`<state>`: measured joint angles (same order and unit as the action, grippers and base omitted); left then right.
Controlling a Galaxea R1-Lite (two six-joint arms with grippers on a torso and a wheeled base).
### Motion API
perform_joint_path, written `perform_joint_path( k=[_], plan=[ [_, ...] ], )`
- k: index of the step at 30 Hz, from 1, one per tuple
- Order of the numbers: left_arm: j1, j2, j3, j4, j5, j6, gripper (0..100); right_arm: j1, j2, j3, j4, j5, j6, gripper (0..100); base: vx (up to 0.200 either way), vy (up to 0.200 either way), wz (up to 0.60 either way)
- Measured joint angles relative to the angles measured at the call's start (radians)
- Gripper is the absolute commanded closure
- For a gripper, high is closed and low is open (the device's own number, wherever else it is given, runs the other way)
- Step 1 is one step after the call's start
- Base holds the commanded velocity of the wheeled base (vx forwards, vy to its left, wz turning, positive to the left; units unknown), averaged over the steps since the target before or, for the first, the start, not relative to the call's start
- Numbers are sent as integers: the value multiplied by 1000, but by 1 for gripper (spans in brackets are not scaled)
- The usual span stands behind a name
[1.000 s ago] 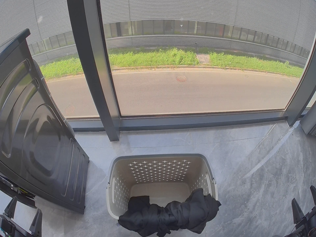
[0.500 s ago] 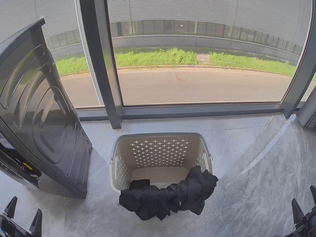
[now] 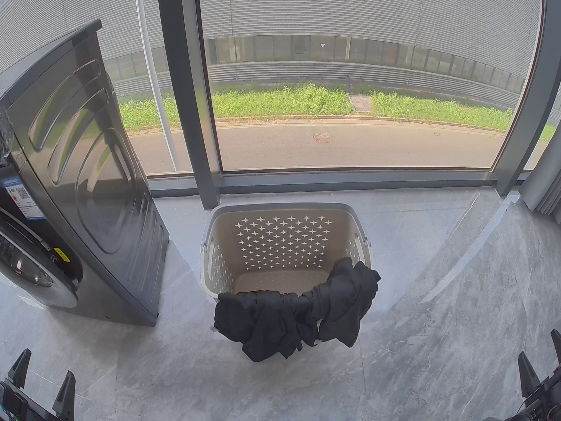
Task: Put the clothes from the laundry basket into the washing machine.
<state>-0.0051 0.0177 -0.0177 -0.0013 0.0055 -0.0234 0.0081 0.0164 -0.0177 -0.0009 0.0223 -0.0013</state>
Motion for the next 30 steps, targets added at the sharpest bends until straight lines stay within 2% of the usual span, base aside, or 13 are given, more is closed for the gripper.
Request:
perform_joint_path(
  k=[4, 12, 30],
  plan=[
    [0, 0, 0, 0, 0, 0, 0, 0, 0, 0, 0, 0, 0, 0, -200, 0, 0],
    [1, 0, 0, 0, 0, -1, 0, 1, 0, 0, 0, 0, 0, 0, 0, 0, 0],
    [0, 0, 0, 0, -1, -3, 0, 1, 0, 0, 0, 0, 0, 0, 0, 200, 0]
  ],
)
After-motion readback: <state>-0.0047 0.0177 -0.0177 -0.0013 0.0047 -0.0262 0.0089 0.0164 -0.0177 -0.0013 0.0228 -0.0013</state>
